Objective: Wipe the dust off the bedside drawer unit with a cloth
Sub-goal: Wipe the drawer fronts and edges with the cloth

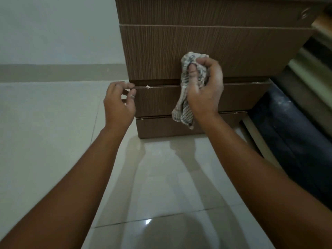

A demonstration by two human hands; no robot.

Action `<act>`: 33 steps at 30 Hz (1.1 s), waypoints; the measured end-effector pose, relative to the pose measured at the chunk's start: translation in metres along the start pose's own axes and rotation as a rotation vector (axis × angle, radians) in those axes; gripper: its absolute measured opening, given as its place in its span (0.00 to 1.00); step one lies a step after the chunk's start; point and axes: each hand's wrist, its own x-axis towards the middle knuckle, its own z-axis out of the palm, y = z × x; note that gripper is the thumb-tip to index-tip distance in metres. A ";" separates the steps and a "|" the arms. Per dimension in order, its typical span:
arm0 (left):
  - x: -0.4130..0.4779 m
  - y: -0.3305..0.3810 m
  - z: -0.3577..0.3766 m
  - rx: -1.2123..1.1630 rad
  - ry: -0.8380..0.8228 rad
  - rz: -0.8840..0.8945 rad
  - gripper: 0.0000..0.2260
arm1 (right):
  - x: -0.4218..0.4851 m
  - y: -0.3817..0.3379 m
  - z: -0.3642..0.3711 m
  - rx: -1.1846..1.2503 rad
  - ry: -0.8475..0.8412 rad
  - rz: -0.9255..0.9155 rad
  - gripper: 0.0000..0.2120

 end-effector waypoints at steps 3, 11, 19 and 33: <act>-0.007 -0.003 -0.006 -0.026 0.043 0.048 0.04 | -0.007 -0.008 0.014 0.016 -0.053 -0.142 0.08; -0.016 -0.011 -0.004 -0.033 0.128 0.117 0.10 | -0.047 -0.003 0.059 -0.325 -0.425 -0.431 0.19; -0.028 0.004 0.010 -0.062 0.145 0.021 0.16 | -0.060 -0.004 0.080 -0.472 -0.308 -0.420 0.12; -0.030 0.000 0.027 -0.181 0.182 0.003 0.17 | -0.022 0.069 0.000 -0.504 -0.172 -0.396 0.08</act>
